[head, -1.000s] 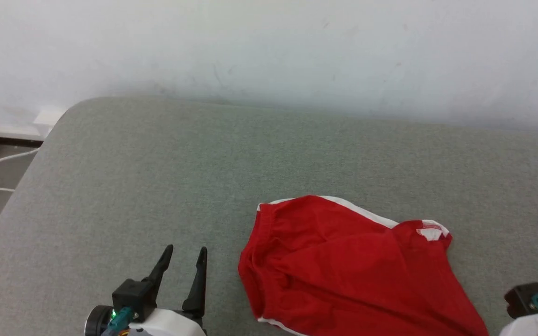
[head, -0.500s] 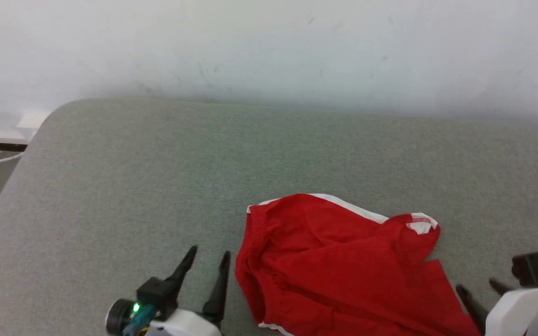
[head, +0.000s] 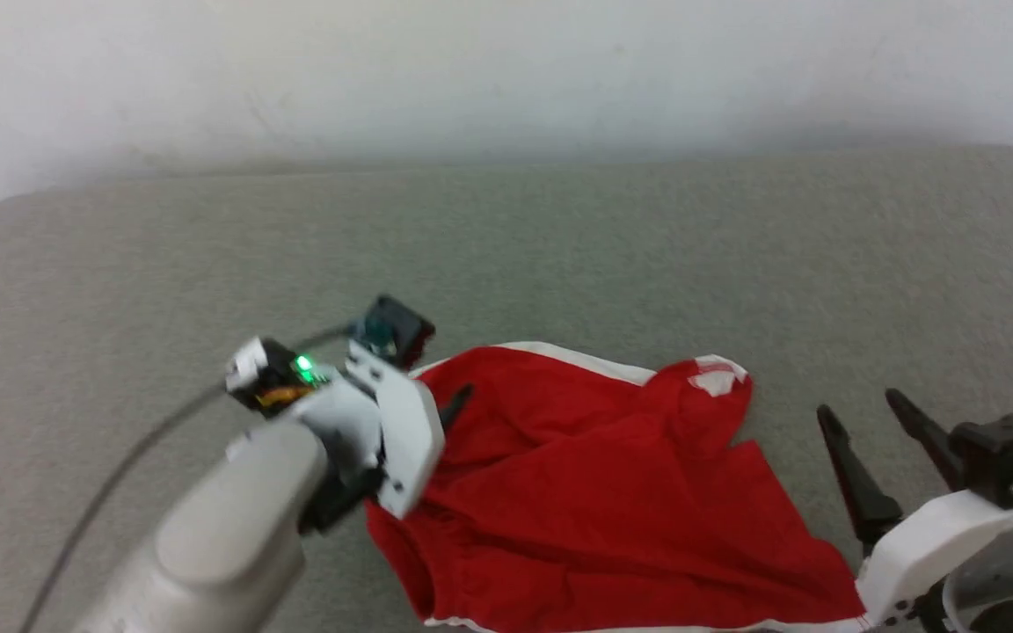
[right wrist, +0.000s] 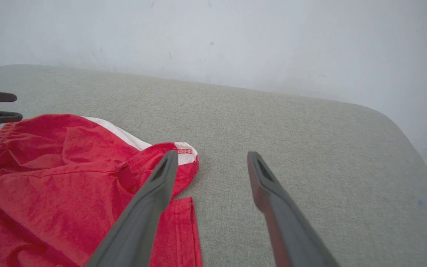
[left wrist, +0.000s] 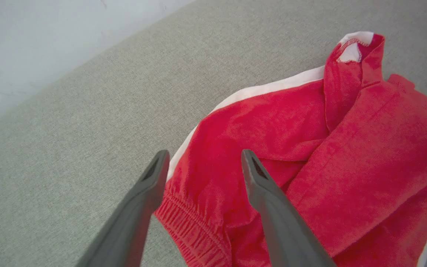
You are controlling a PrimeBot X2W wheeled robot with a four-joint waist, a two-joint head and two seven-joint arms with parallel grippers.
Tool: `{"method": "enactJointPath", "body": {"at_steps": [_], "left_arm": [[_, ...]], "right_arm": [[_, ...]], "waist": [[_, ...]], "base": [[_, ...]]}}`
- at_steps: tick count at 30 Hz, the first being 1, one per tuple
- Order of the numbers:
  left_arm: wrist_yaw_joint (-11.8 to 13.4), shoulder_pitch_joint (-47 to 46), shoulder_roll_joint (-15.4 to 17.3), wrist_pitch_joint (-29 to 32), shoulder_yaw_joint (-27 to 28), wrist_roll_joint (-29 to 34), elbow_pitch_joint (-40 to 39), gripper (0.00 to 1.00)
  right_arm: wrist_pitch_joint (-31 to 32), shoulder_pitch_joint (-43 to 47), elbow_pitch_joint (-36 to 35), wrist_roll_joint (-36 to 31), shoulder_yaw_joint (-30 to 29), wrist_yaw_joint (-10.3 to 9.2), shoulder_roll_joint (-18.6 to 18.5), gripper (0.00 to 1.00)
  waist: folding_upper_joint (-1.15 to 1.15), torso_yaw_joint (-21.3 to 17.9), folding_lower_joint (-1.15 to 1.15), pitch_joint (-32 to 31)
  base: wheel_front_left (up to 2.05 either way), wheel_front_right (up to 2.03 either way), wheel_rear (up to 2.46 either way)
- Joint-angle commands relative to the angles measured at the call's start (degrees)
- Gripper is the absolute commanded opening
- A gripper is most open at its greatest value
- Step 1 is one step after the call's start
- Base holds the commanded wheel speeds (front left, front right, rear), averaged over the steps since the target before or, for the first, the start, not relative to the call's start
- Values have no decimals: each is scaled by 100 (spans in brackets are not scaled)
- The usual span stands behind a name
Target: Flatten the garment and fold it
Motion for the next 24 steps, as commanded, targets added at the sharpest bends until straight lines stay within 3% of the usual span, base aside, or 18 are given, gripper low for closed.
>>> {"method": "enactJointPath", "body": {"at_steps": [1, 8, 15, 16, 17, 20, 24], "left_arm": [[-36, -442, 228, 373, -286, -347, 168, 100], [-37, -1503, 807, 1774, -1230, -1724, 696, 100], [-37, -1934, 1102, 1889, -1727, -2129, 1186, 100], [-37, -1961, 1118, 1915, -1788, -2204, 1235, 33], [-37, -1988, 1129, 1912, -1818, -2293, 1274, 0], [-37, -2109, 1157, 1770, -1866, -2476, 1348, 0], [-20, -2471, 1164, 1158, -1773, -2260, 1673, 0]], "right_arm": [[-84, -106, 53, -59, 76, -12, 75, 100], [-322, -263, 260, -117, 266, -12, 237, 100], [-476, -438, 462, -158, 362, -12, 311, 100], [-491, -452, 476, -164, 368, -12, 320, 100], [-505, -465, 488, -169, 371, -12, 329, 100], [-534, -487, 528, -189, 376, -12, 349, 100], [-540, -549, 553, -225, 409, -12, 370, 100]], "waist": [[0, -518, -1, 473], [0, -962, -1, 822], [0, -1181, -1, 1050], [0, -1196, -1, 1071], [0, -1206, -1, 1089], [0, -1220, -1, 1117], [0, -1233, -1, 1150]], "base": [[0, 0, 0], [0, 0, 0], [0, 0, 0], [0, 0, 0], [0, 0, 0], [0, 0, 0], [0, 0, 0]]}}
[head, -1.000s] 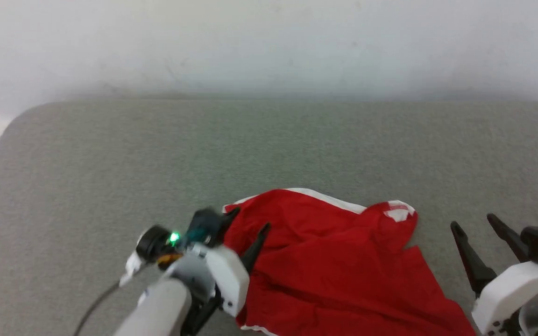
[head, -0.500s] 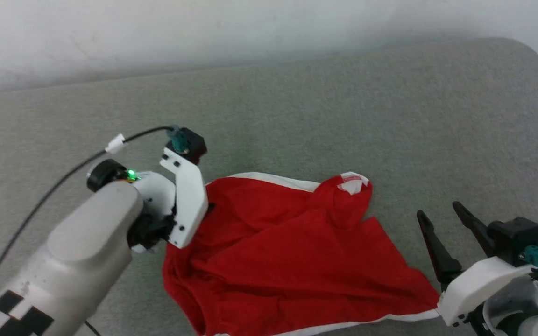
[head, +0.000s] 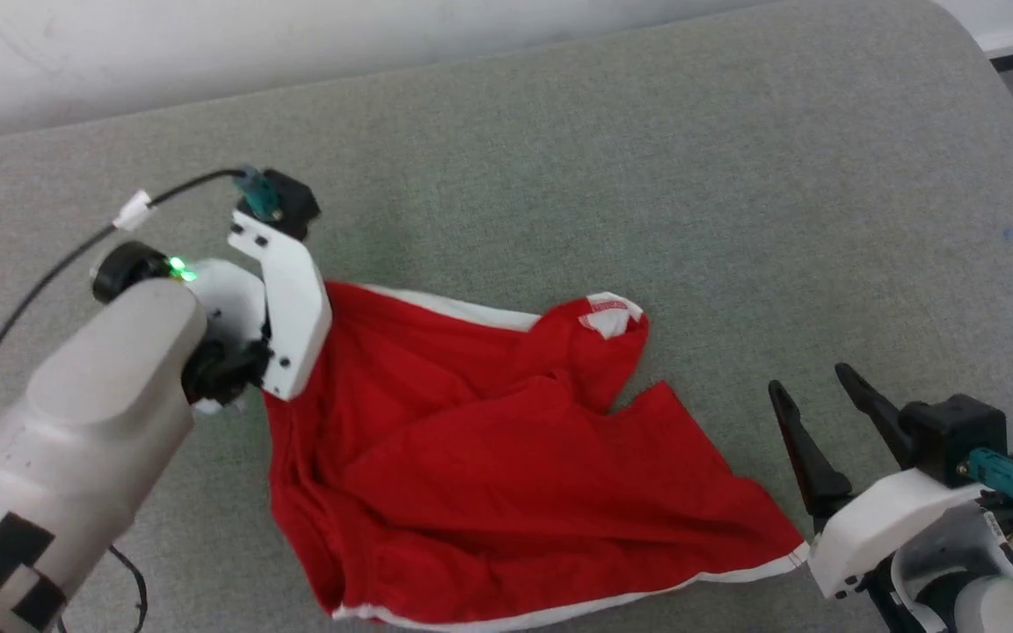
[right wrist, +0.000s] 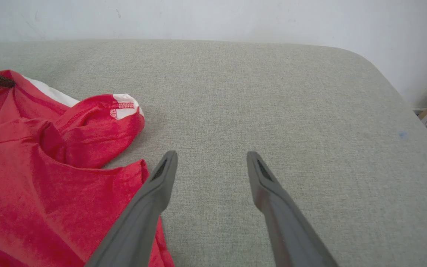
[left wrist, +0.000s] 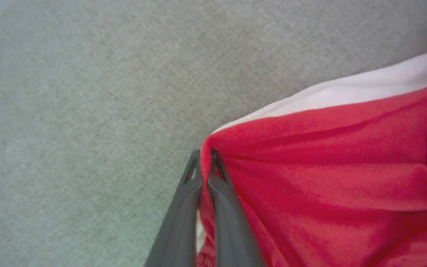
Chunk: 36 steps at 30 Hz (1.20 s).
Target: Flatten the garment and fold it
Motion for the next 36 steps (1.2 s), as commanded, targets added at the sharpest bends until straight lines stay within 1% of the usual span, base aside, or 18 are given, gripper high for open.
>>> {"method": "enactJointPath", "body": {"at_steps": [1, 4, 10, 13, 14, 15, 18, 21, 26, 29, 32, 34, 36], "left_arm": [[21, -130, 31, -157, 9, 128, 163, 0], [132, -440, -18, -643, 69, 392, 490, 0], [333, -935, -97, -1358, 47, 852, 1118, 0], [299, -966, -174, -1593, -6, 928, 1417, 0], [293, -951, -221, -1699, 2, 919, 1502, 47], [303, -929, -272, -1803, 3, 922, 1582, 100], [339, -873, -409, -2281, 55, 919, 1763, 100], [372, -816, -512, -2917, 191, 863, 1863, 100], [451, -643, -633, -4198, 469, 762, 1827, 100], [510, -438, -667, -4622, 622, 710, 1668, 100], [651, -102, -656, -4756, 895, 674, 1233, 100], [839, 206, -581, -4766, 1262, 759, 604, 100], [1067, 716, -491, -4768, 1670, 917, -127, 100]], "right_arm": [[-39, -120, 5, -47, 26, -12, 32, 100], [-40, -178, -2, -61, 81, -12, 41, 100], [-69, -271, -14, -90, 231, -12, 82, 100], [-104, -301, 3, -102, 278, -12, 115, 100], [-119, -310, 14, -104, 289, -12, 123, 100], [-134, -315, 28, -105, 290, -12, 132, 100], [-169, -321, 78, -107, 275, -12, 149, 100], [-208, -319, 141, -108, 251, -12, 119, 100], [-288, -246, 264, -19, 76, -12, 62, 100], [-330, -154, 362, -21, -19, -12, -13, 100], [-410, -36, 452, -34, -119, -12, -44, 100], [-475, 48, 497, -65, -181, -12, -55, 100], [-548, 132, 543, -96, -247, -12, -44, 100]], "waist": [[0, -27, -1, 30], [0, -53, -1, 66], [0, -104, -1, 164], [0, -102, -1, 194], [0, -89, -1, 194], [0, -67, -1, 184], [0, 32, -1, 101], [0, 165, -1, -71], [0, 511, -1, -492], [0, 770, -1, -746], [0, 1048, -1, -1006], [0, 1226, -1, -1143], [0, 1390, -1, -1270]], "base": [[0, 0, 0], [0, 0, 0], [0, 0, 0], [0, 0, 0], [0, 0, 0], [0, 0, 0], [0, 0, 0], [0, 0, 0], [0, 0, 0], [0, 0, 0], [0, 0, 0], [0, 0, 0], [0, 0, 0]]}}
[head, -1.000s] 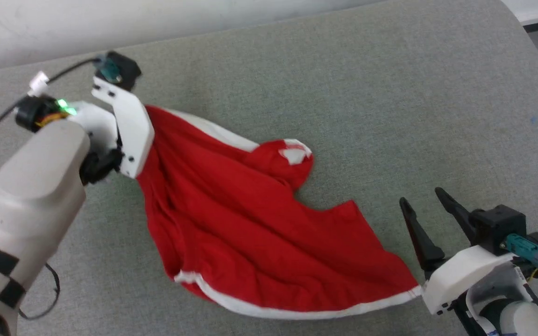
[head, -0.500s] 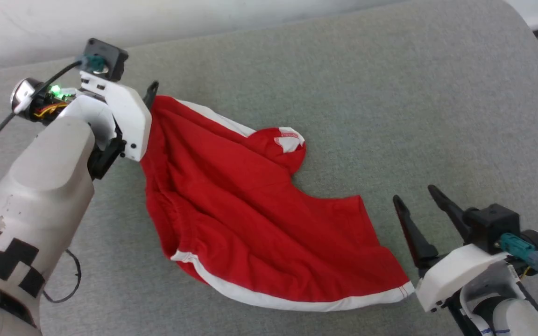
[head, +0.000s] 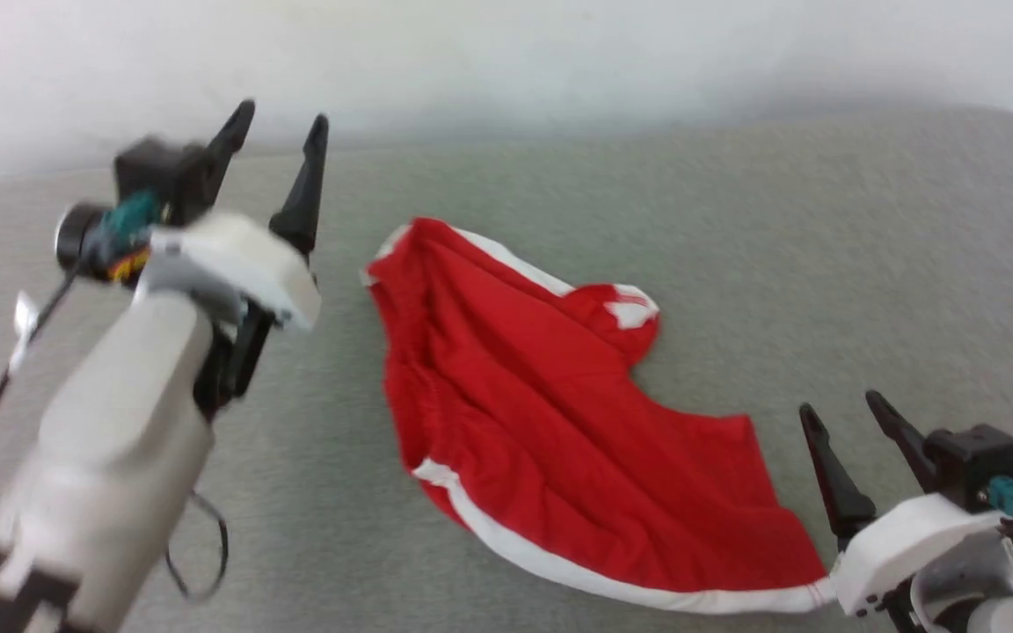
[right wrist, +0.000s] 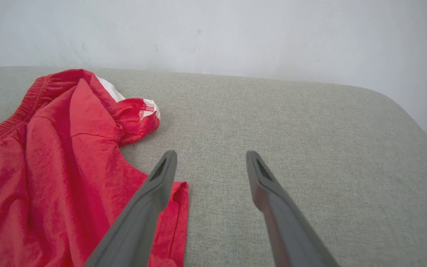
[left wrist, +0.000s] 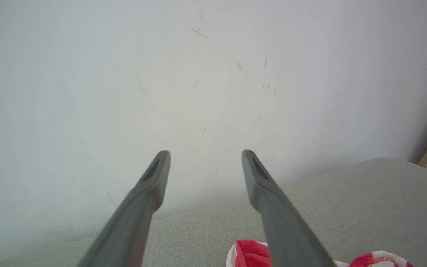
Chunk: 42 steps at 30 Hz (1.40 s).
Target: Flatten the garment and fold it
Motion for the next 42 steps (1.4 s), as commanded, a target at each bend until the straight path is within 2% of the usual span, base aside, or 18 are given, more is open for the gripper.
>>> {"method": "enactJointPath", "body": {"at_steps": [1, 4, 9, 17, 20, 26, 29, 33, 42], "left_arm": [[178, 528, 82, -25, 267, 145, -458, 100], [466, 1518, 169, -26, 802, 390, -1419, 100], [768, 3075, 115, -27, 1373, 789, -2566, 100], [909, 4914, -458, -28, 1951, 1566, -3530, 100], [832, 5217, -647, -28, 2071, 1818, -3604, 100], [476, 5325, -959, -28, 2262, 2075, -3495, 100], [322, 5309, -1067, -28, 2360, 2161, -3401, 100], [148, 5292, -1177, -28, 2469, 2269, -3289, 100], [-90, 5195, -1393, -28, 2698, 2491, -3166, 100]], "right_arm": [[-71, 91, 46, -44, -44, -12, 20, 100], [-135, 216, 112, -62, -100, -12, 69, 100], [-208, 433, 196, -100, -164, -12, 134, 100], [-5, 935, 257, -125, -146, -12, 227, 100], [396, 1189, 187, -171, -231, -12, 246, 100], [1909, 1780, -70, -212, -606, -12, 398, 100], [2477, 1916, -224, -306, -832, -12, 484, 100], [2686, 1882, -324, -511, -1065, -12, 544, 100], [2741, 1719, -102, -479, -1035, -12, 574, 100]], "waist": [[0, 589, 1, -543], [0, 765, 1, -692], [0, 960, 1, -886], [0, 1112, 1, -1040], [0, 1175, 1, -983], [0, 1301, 1, -900], [0, 1352, 1, -880], [0, 1402, 1, -853], [0, 1485, 1, -706]], "base": [[0, 0, 0], [0, 0, 0], [0, 0, 0], [0, 0, 0], [0, 0, 0], [0, 0, 0], [0, 0, 0], [0, 0, 0], [0, 0, 0]]}}
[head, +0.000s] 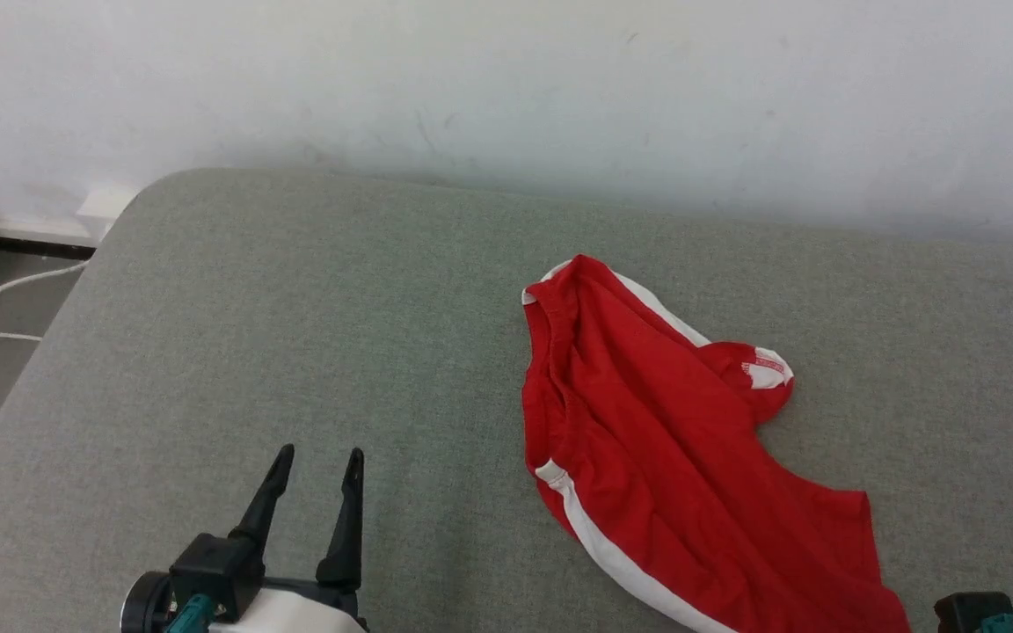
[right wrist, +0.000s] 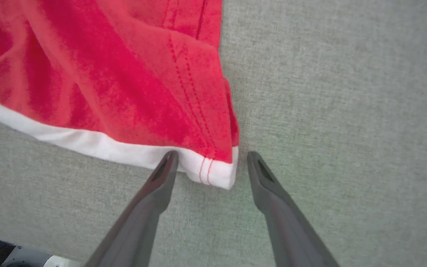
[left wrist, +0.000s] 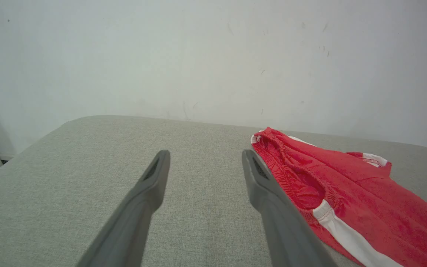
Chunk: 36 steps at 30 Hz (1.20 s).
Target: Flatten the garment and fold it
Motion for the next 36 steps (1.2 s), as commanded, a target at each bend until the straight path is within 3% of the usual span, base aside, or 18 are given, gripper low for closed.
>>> {"method": "enactJointPath", "body": {"at_steps": [1, 6, 7, 8, 9, 16, 21, 29, 36], "left_arm": [[-64, -62, -62, -27, 72, 83, 28, 100], [-151, -72, -141, -27, 139, 164, 71, 100], [-179, -75, -156, -27, 148, 181, 94, 100], [-207, -79, -167, -27, 153, 200, 118, 100], [-236, -84, -178, -27, 158, 220, 138, 100], [-577, -103, -199, 38, -15, 199, 396, 100], [-881, -418, -114, 921, -661, -105, 575, 100], [-950, -1462, 164, 2352, -1846, -593, 790, 100], [-952, -2171, 263, 2774, -2162, -759, 1411, 100]], "right_arm": [[-60, -113, 77, 55, 36, -12, 25, 100], [-54, -176, 234, 128, 110, -12, 26, 100], [-27, -179, 272, 143, 127, -12, 26, 95], [-12, -185, 295, 144, 135, -12, 26, 33], [-12, -191, 303, 138, 130, -12, 26, 0], [-68, -279, 79, 143, -164, -12, 26, 0], [-24, -367, -170, 245, -203, -12, 26, 0], [7, -471, -343, 336, -6, -12, 27, 0], [-41, -613, -320, 353, 100, -12, 27, 0]], "waist": [[-1, 9, 0, 50], [-1, 1, 0, 105], [-1, -1, 0, 110], [-1, -6, 0, 111], [-1, -16, 0, 109], [-1, -242, 0, 14], [-1, -430, 0, 36], [-1, -651, 0, 265], [-1, -840, 0, 400]], "base": [[0, 0, 0], [0, 0, 0], [0, 0, 0], [0, 0, 0], [0, 0, 0], [0, 0, 0], [0, 0, 0], [0, 0, 0], [0, 0, 0]]}}
